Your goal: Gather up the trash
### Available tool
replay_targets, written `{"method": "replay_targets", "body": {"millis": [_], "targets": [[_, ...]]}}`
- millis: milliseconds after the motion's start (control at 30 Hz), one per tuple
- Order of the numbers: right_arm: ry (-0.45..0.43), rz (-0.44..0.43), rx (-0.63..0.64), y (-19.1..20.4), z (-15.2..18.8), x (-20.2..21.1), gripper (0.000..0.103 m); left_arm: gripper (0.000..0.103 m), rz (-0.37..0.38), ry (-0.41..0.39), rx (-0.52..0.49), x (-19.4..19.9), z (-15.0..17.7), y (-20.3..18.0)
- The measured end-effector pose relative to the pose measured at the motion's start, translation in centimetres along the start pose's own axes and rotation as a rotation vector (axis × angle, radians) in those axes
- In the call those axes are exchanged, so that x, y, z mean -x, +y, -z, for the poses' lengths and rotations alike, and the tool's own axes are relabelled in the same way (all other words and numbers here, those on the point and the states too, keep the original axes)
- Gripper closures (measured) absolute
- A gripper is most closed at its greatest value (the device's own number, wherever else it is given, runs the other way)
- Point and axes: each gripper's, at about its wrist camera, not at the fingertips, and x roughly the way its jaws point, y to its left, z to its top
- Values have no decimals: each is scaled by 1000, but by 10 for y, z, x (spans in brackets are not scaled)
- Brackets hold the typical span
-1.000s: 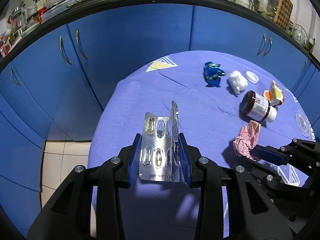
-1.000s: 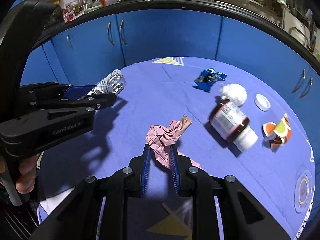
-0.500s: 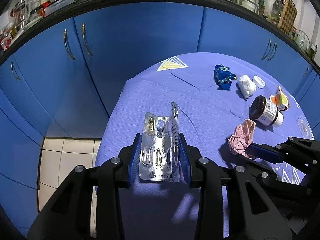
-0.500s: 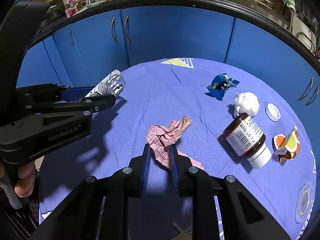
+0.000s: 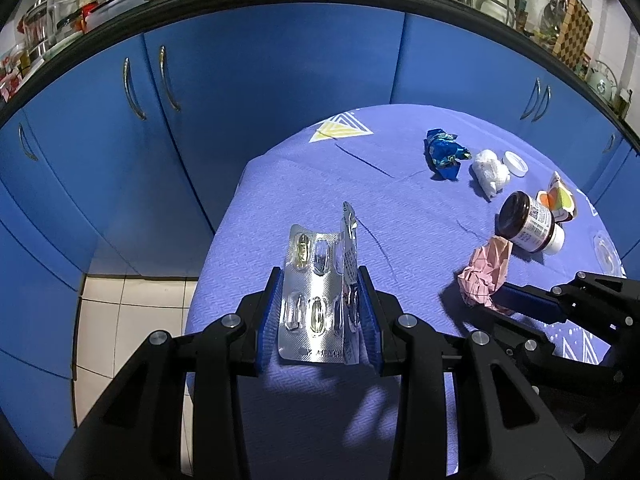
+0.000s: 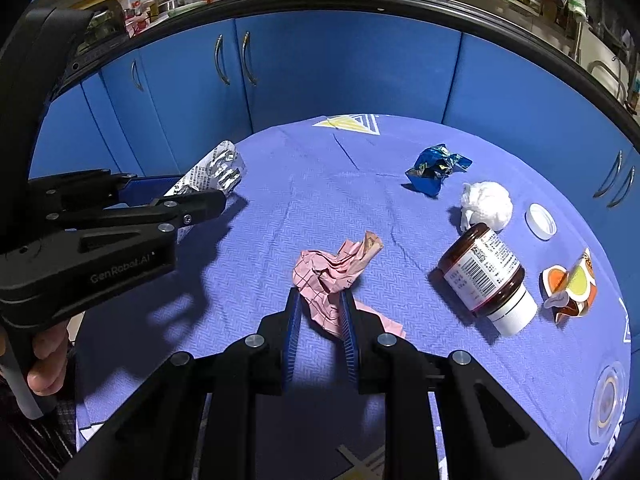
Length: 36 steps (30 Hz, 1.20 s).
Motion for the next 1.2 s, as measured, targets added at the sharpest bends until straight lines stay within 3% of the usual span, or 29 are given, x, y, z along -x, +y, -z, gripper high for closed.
{"method": "replay_targets", "body": {"millis": [1200], "targets": [[2,7,-1,0,-1,1,83,66,17,0,-7,2,-2,-1]]}}
